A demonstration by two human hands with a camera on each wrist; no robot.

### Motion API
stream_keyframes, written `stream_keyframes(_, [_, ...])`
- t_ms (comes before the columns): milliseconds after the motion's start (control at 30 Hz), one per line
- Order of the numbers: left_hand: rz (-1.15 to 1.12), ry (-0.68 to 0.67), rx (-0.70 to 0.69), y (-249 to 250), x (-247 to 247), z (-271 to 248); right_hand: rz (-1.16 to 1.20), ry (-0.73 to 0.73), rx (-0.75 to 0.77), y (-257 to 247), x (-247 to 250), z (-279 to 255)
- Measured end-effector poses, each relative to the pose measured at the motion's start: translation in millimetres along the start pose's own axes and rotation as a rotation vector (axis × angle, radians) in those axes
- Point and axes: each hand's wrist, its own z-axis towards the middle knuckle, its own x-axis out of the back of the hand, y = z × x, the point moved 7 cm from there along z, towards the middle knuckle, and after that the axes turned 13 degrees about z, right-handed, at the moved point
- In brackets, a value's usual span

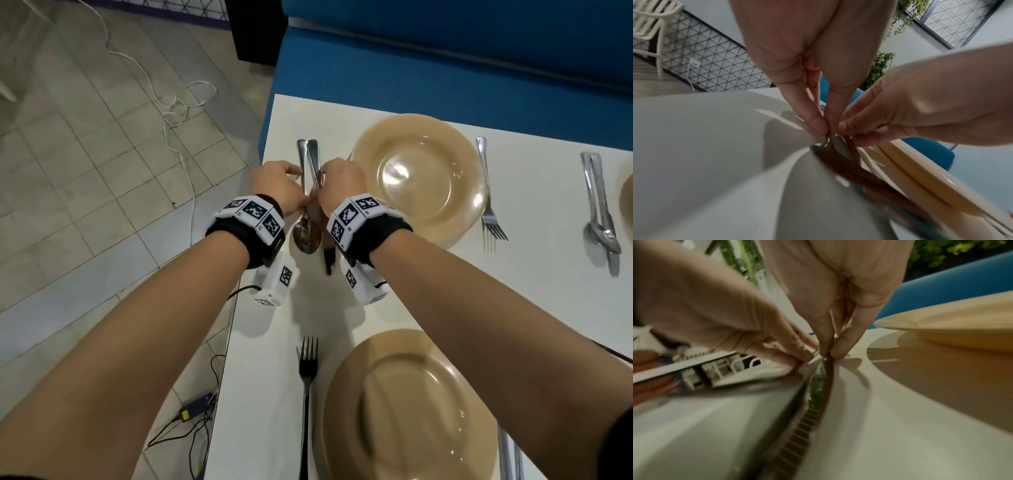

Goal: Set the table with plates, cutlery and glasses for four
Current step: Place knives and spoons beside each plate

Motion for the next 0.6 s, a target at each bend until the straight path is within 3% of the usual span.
stream_keyframes(233, [0.049,0.025,-0.026,10.4,3.1,15.7,-0.095,0.044,0.090,-12.6,3.4,10.1])
stream_keyframes(600, [0.141,0.077,-0.057,30.1,10.9,36.5,-0.086,0.022,0.036,-14.7,20.9,29.6])
